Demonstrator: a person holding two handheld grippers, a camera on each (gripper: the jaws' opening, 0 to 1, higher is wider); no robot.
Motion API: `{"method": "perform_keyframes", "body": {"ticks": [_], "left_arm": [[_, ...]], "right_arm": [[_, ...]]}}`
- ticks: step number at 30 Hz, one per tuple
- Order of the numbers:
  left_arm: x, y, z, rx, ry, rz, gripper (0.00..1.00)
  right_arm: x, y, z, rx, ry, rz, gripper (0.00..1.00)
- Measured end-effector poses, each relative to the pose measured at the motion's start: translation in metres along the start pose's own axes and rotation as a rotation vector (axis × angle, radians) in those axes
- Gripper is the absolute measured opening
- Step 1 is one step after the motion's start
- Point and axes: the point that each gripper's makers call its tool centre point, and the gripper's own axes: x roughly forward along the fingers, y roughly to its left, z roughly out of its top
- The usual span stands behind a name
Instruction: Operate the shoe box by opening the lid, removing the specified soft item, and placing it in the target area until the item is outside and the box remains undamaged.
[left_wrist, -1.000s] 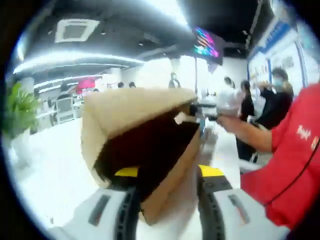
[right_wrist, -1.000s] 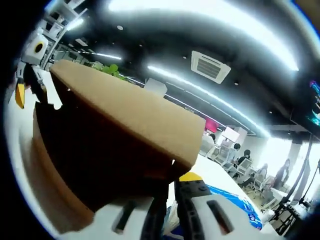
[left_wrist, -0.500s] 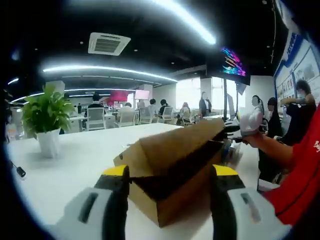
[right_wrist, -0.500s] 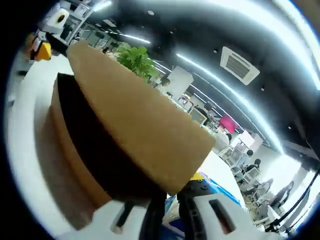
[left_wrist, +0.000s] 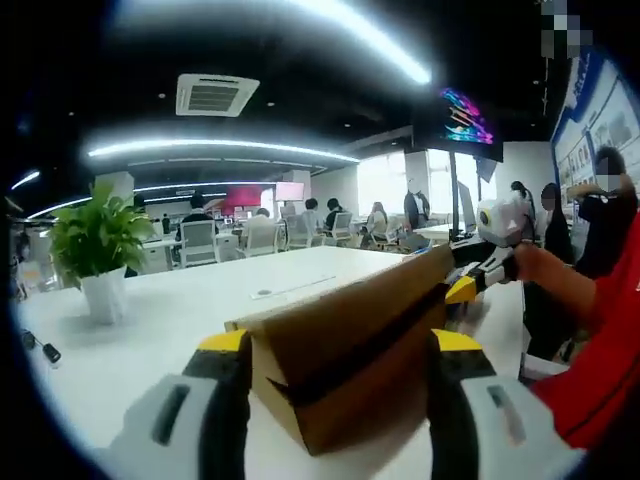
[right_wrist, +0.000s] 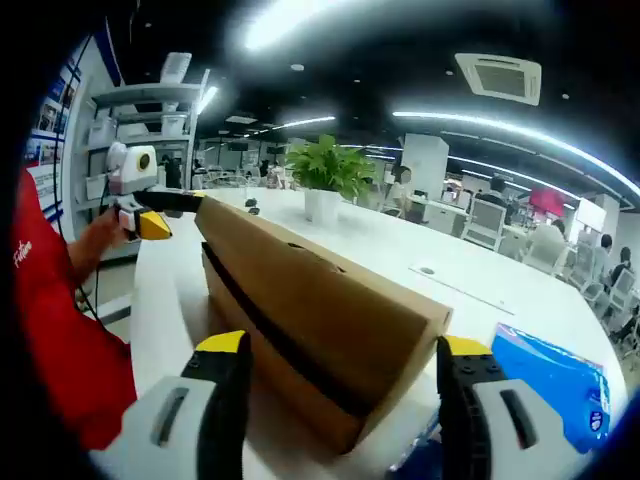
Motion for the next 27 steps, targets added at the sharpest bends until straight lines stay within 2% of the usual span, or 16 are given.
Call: {"method": "perform_keyframes", "body": {"ticks": [2,5,7,12,13,14,16,18,20,21,22,23,24,26,27], "left_arm": [[0.001,0.001,-0.006,-0.003,0.006,0.001,0.74],[0.002,0.002,-0.012,0.006,0.011,0.011,0.73],[0.002,0.002,-0.015,0.007,0.015,0.013,0.73],[0.004,-0.002,-0.024,0.021,0.043,0.02,0.73],[0.004,-0.003,-0.026,0.024,0.044,0.024,0.72],[0.003,-0.003,-0.027,0.033,0.047,0.029,0.71],[0.003,-0.003,-0.028,0.037,0.051,0.032,0.69],[0.002,-0.002,-0.028,0.052,0.05,0.04,0.68],[0.0,0.0,-0.025,0.1,0.042,0.063,0.67],[0.0,0.003,-0.024,0.166,0.045,0.083,0.68],[-0.001,0.002,-0.024,0.222,0.052,0.076,0.68],[-0.001,0.001,-0.024,0.265,0.055,0.079,0.68],[-0.002,0.004,-0.027,0.329,0.072,0.101,0.68],[-0.002,0.005,-0.026,0.5,0.065,0.126,0.69],[-0.003,0.007,-0.028,0.532,0.079,0.151,0.7]], "right_arm": [[0.002,0.003,0.0,0.015,0.004,-0.008,0.94],[0.004,0.001,-0.001,0.051,-0.01,-0.051,0.93],[0.005,0.003,-0.002,0.045,-0.014,-0.061,0.94],[0.008,0.002,-0.018,-0.062,0.082,-0.132,0.91],[0.007,0.003,-0.018,-0.109,0.092,-0.143,0.89],[0.007,0.0,-0.018,-0.137,0.084,-0.17,0.87],[0.004,0.003,-0.018,-0.164,0.092,-0.179,0.86],[-0.001,0.002,-0.012,-0.267,0.089,-0.222,0.86],[-0.004,0.004,-0.009,-0.392,0.103,-0.257,0.86],[-0.005,0.005,-0.008,-0.448,0.11,-0.273,0.86],[-0.006,0.005,-0.009,-0.518,0.113,-0.286,0.86],[-0.006,0.006,-0.008,-0.536,0.107,-0.291,0.86],[-0.007,0.011,-0.002,-0.603,0.075,-0.288,0.86],[-0.006,0.025,0.0,-0.735,0.048,-0.236,0.82],[-0.006,0.03,0.001,-0.784,0.029,-0.22,0.81]]}}
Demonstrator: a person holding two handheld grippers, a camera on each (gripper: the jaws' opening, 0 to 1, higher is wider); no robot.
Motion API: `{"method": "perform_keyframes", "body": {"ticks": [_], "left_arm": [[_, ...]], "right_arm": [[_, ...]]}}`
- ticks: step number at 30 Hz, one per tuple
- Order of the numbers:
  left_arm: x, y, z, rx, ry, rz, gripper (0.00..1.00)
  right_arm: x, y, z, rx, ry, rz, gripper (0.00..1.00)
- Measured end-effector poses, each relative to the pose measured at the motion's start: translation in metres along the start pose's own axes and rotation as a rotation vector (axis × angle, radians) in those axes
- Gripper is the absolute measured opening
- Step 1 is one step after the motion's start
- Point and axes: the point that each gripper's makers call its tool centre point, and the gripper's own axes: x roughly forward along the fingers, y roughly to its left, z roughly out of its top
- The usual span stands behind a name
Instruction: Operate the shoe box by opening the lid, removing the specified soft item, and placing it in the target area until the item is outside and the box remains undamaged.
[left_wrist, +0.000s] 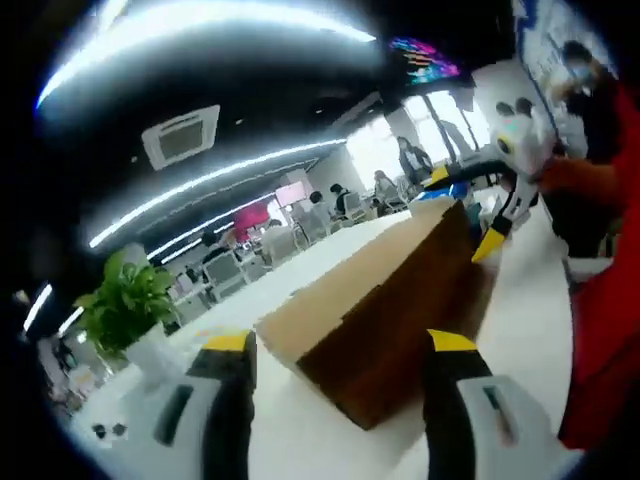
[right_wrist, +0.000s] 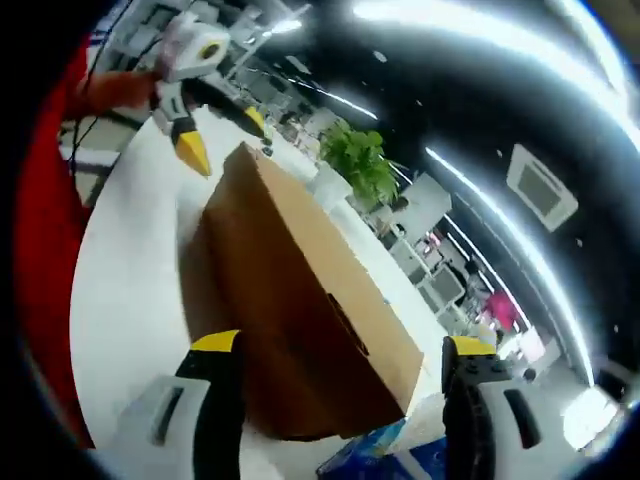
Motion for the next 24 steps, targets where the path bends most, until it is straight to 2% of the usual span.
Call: {"method": "perform_keyframes", "body": {"ticks": [1,2,4,6,7,8,11,12,13,16,18,19,24], "left_arm": [[0.0,-0.001,0.001,0.049,-0.01,0.002,0.69],[0.001,-0.006,0.003,0.1,-0.025,-0.008,0.66],[0.001,-0.012,0.001,0.088,-0.025,-0.019,0.64],[0.002,-0.013,0.001,0.06,-0.024,-0.024,0.67],[0.002,-0.013,0.005,0.088,-0.022,-0.025,0.67],[0.002,-0.009,0.004,0.159,-0.014,-0.003,0.67],[0.001,-0.007,0.005,0.295,-0.017,0.033,0.66],[0.001,-0.004,0.0,0.342,-0.022,0.048,0.66],[0.003,-0.006,-0.013,0.393,-0.031,0.031,0.65],[0.003,-0.005,-0.019,0.392,-0.003,0.037,0.65],[0.004,0.0,-0.023,0.441,0.025,0.054,0.65],[0.004,0.001,-0.02,0.497,0.017,0.063,0.64],[0.007,-0.006,-0.018,0.507,0.025,0.021,0.65]], "right_arm": [[-0.001,0.003,0.004,-0.065,-0.026,-0.002,0.8],[-0.001,0.004,0.005,-0.093,-0.033,-0.006,0.8],[-0.001,0.005,0.002,-0.141,-0.022,-0.014,0.79],[0.0,0.005,0.001,-0.152,-0.028,-0.022,0.78],[0.001,0.005,0.001,-0.157,-0.029,-0.021,0.77],[0.001,0.006,0.0,-0.172,-0.032,-0.022,0.76],[0.001,0.004,0.0,-0.238,-0.031,-0.035,0.75],[0.001,0.002,-0.002,-0.267,-0.021,-0.046,0.73],[0.0,0.002,-0.002,-0.289,-0.017,-0.05,0.73],[0.0,-0.001,-0.003,-0.304,-0.01,-0.061,0.72],[-0.001,-0.004,-0.004,-0.341,0.005,-0.066,0.73],[-0.001,-0.005,-0.005,-0.341,0.007,-0.067,0.73],[-0.003,-0.008,-0.002,-0.358,0.003,-0.068,0.72]]}}
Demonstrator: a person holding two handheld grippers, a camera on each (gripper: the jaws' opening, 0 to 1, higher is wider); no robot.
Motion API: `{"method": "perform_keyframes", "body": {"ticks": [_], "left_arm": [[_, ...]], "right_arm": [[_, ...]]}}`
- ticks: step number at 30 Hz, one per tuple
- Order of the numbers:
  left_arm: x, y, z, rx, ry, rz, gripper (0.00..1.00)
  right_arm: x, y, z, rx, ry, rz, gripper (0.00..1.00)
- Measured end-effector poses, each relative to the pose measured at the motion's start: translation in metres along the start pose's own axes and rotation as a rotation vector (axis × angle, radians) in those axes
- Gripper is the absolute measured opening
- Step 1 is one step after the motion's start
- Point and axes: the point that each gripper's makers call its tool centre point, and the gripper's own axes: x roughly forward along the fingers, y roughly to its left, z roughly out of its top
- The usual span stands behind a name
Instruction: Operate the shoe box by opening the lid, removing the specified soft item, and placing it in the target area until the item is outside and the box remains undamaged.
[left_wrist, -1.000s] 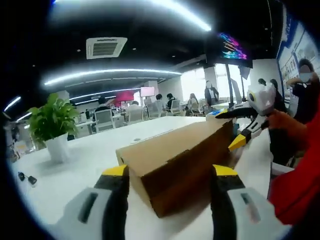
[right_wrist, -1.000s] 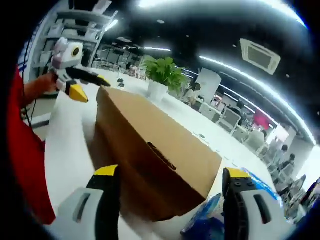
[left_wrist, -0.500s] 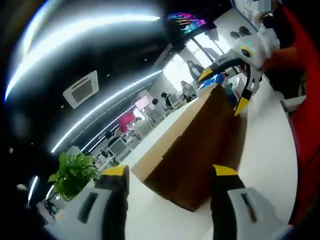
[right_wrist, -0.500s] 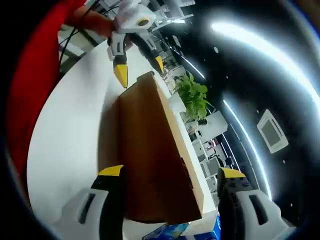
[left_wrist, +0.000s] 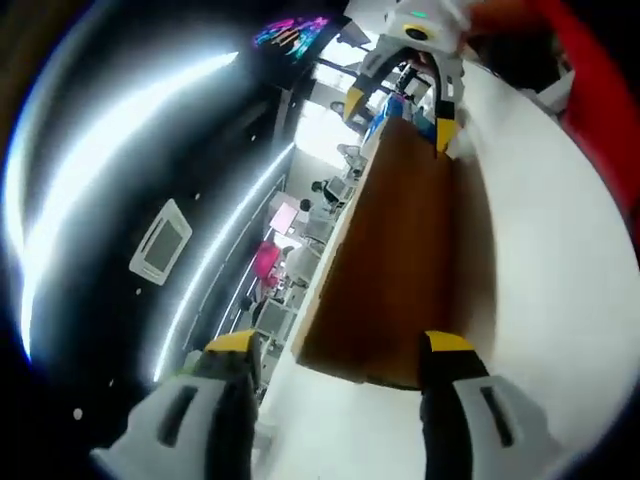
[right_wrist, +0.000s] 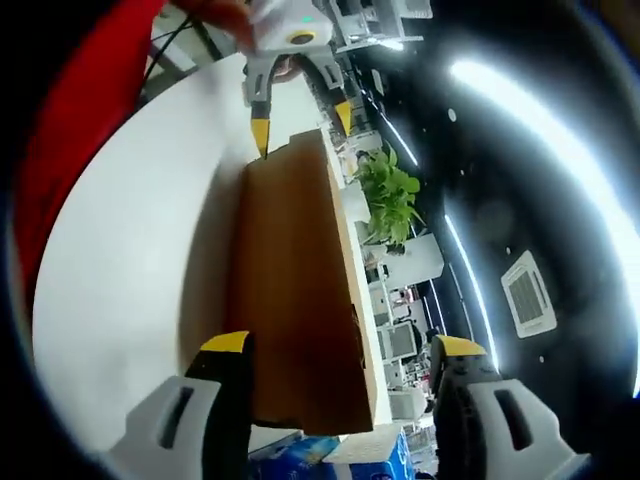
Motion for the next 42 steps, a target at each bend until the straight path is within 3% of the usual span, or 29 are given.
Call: {"method": "perform_keyframes", "body": {"ticks": [6,13,19,21,24,26,30,34,36,38,39,40,42], "left_arm": [[0.005,-0.002,0.0,0.03,0.035,0.009,0.47],[0.004,-0.003,0.002,0.034,0.032,0.013,0.44],[0.004,-0.001,0.007,0.019,0.026,0.014,0.42],[0.004,-0.004,0.0,0.02,0.031,0.01,0.41],[0.005,-0.01,-0.003,0.031,0.041,-0.008,0.41],[0.006,-0.015,-0.003,0.013,0.027,-0.021,0.47],[0.003,-0.014,-0.002,-0.04,0.008,-0.029,0.48],[0.004,-0.013,-0.002,-0.138,-0.01,-0.022,0.47],[0.004,-0.011,0.0,-0.21,-0.016,-0.001,0.47],[0.004,-0.009,0.004,-0.409,-0.053,-0.021,0.48],[0.003,-0.008,0.004,-0.43,-0.051,-0.016,0.48],[0.002,-0.004,0.001,-0.493,-0.04,0.007,0.47],[0.0,0.001,0.001,-0.549,-0.052,0.03,0.5]], "right_arm": [[0.001,0.005,-0.004,-0.026,0.018,0.004,0.56],[0.0,0.017,-0.01,-0.065,0.039,0.017,0.31],[0.001,0.017,-0.01,-0.091,0.041,-0.001,0.29],[0.0,0.019,-0.01,-0.099,0.042,-0.007,0.29],[0.003,0.033,-0.016,-0.144,0.073,0.032,0.34],[0.003,0.038,-0.015,-0.132,0.074,0.029,0.42],[0.002,0.035,-0.013,-0.087,0.061,0.0,0.39],[0.003,0.034,-0.01,0.044,0.066,0.003,0.4],[0.002,0.033,-0.005,0.174,0.053,0.01,0.4],[0.001,0.026,0.005,0.336,-0.003,0.006,0.39],[0.0,0.024,0.007,0.356,-0.014,-0.001,0.39],[-0.002,0.014,0.007,0.401,-0.015,-0.06,0.39],[-0.003,0.005,0.001,0.412,0.011,-0.112,0.4]]}}
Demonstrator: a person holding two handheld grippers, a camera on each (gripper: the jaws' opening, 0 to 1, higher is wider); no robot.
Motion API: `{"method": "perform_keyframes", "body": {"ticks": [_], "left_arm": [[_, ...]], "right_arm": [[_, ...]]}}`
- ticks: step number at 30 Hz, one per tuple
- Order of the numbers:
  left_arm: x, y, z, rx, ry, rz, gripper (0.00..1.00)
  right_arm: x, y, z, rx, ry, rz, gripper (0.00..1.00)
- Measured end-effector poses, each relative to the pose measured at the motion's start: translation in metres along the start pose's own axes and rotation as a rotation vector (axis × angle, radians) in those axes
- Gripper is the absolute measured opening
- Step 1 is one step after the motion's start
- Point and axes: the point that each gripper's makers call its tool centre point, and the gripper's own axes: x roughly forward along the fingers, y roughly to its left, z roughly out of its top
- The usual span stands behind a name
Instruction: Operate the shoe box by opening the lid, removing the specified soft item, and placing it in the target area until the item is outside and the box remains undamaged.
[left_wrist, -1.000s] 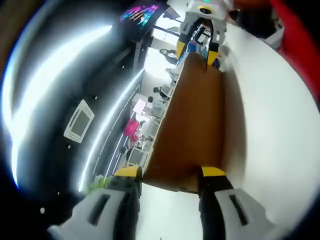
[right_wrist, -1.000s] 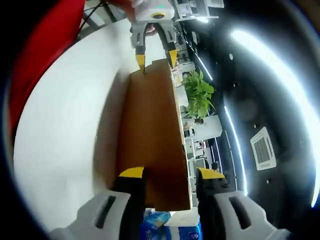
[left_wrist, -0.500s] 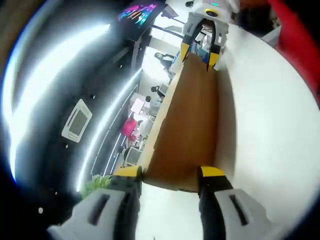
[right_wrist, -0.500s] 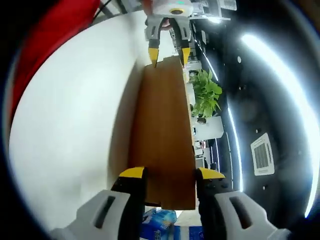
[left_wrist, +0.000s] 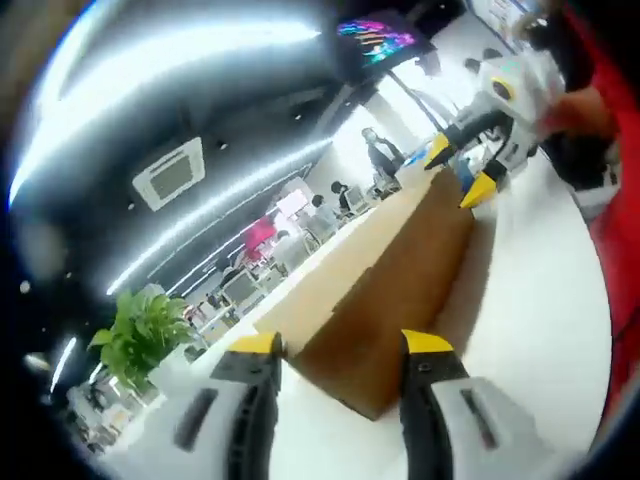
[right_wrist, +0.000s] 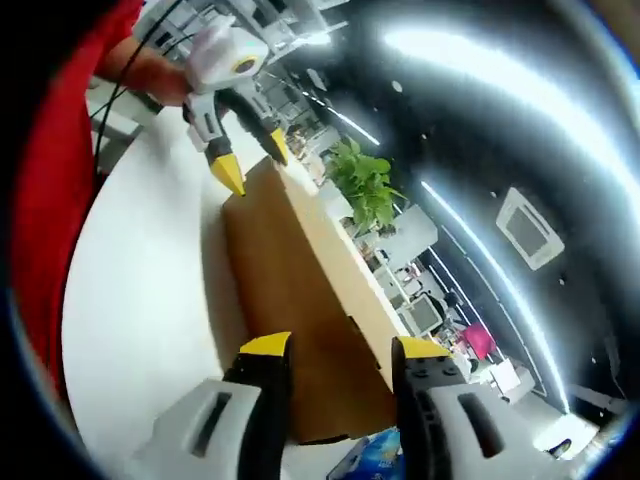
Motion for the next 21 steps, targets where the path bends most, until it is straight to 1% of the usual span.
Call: {"method": "perform_keyframes", "body": {"ticks": [1,2,3,4,5,6,7,8,9,11,12,13,14,16,18,20,21], "left_arm": [[-0.001,0.003,0.001,-0.058,-0.004,0.014,0.54],[-0.002,0.004,0.0,-0.073,-0.001,0.016,0.59],[-0.003,0.007,0.001,-0.124,0.002,0.024,0.66],[-0.003,0.007,0.003,-0.177,-0.011,0.023,0.7],[-0.003,0.008,0.003,-0.238,-0.01,0.018,0.71],[-0.004,0.009,0.003,-0.278,-0.006,0.013,0.7],[-0.004,0.008,0.006,-0.318,-0.007,0.003,0.7],[-0.003,0.007,0.007,-0.36,-0.007,-0.007,0.7],[-0.003,0.006,0.006,-0.379,-0.003,-0.011,0.7],[0.001,0.004,0.004,-0.363,0.004,-0.011,0.7],[0.003,0.002,0.0,-0.356,0.008,-0.014,0.69],[0.005,0.001,-0.001,-0.34,0.011,-0.014,0.69],[0.009,0.001,-0.006,-0.317,0.017,-0.011,0.69],[0.015,0.001,-0.01,-0.291,0.024,0.002,0.69],[0.019,-0.004,-0.015,-0.299,0.037,-0.01,0.69],[0.022,-0.009,-0.018,-0.3,0.04,-0.015,0.68],[0.022,-0.009,-0.02,-0.296,0.044,-0.013,0.67]], "right_arm": [[0.0,-0.004,-0.004,0.067,0.022,-0.018,0.44],[0.001,-0.001,-0.007,0.161,0.031,0.006,0.47],[0.001,-0.001,-0.008,0.188,0.037,0.006,0.51],[0.0,-0.001,-0.012,0.263,0.06,0.002,0.57],[0.001,-0.001,-0.016,0.339,0.079,-0.001,0.59],[0.001,-0.001,-0.016,0.359,0.064,-0.008,0.59],[0.0,-0.004,-0.015,0.378,0.049,-0.035,0.59],[0.0,-0.006,-0.016,0.367,0.049,-0.055,0.6],[0.0,-0.005,-0.018,0.367,0.063,-0.059,0.63],[0.001,0.001,-0.024,0.433,0.092,-0.053,0.68],[0.001,0.002,-0.027,0.459,0.108,-0.054,0.7],[0.003,0.004,-0.027,0.5,0.113,-0.044,0.7],[0.003,0.007,-0.028,0.521,0.125,-0.041,0.7],[0.005,0.009,-0.03,0.524,0.126,-0.045,0.71],[0.006,0.011,-0.035,0.51,0.155,-0.06,0.7],[0.003,0.007,-0.043,0.537,0.184,-0.102,0.67],[0.003,0.005,-0.043,0.542,0.177,-0.108,0.67]]}}
